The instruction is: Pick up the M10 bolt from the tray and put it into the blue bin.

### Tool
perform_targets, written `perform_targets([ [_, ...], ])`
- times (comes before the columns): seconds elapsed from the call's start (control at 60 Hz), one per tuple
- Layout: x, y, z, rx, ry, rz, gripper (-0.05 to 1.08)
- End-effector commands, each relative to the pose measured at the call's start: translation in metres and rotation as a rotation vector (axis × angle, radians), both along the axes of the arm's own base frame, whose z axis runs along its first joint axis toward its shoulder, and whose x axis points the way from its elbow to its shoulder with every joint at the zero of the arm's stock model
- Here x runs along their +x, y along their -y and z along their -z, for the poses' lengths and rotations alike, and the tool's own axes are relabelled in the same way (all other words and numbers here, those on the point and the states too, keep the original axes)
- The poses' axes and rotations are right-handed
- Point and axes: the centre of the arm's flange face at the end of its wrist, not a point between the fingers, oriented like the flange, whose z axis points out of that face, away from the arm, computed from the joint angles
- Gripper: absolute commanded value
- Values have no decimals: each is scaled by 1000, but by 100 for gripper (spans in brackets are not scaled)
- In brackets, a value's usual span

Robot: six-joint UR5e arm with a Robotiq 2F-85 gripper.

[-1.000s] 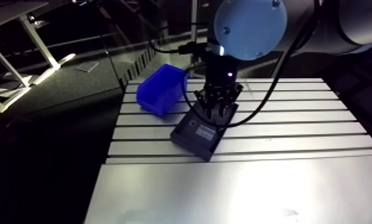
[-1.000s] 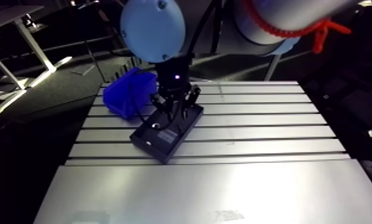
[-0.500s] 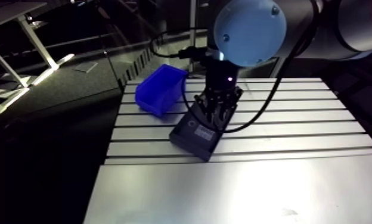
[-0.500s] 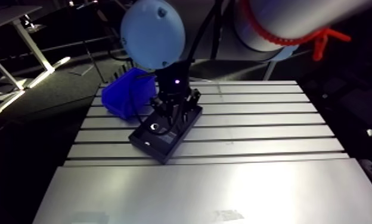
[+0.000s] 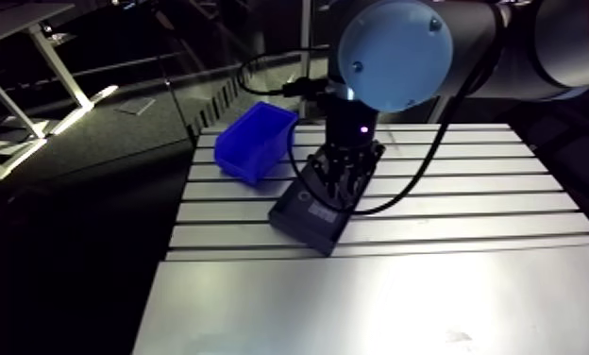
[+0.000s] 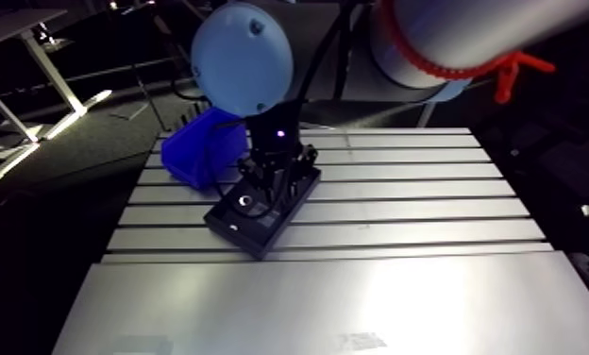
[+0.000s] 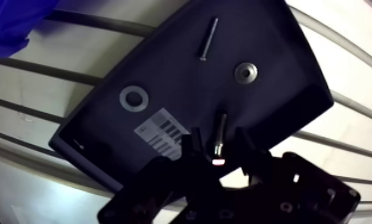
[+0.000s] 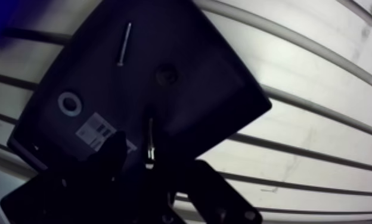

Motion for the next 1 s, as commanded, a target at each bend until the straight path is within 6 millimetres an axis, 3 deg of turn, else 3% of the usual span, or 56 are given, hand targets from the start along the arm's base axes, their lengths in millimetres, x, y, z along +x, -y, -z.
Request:
perform_targets([
  [0.017, 1, 0, 1, 0, 1, 0, 58],
  [1.0, 0, 1, 5, 1, -14, 0, 59],
])
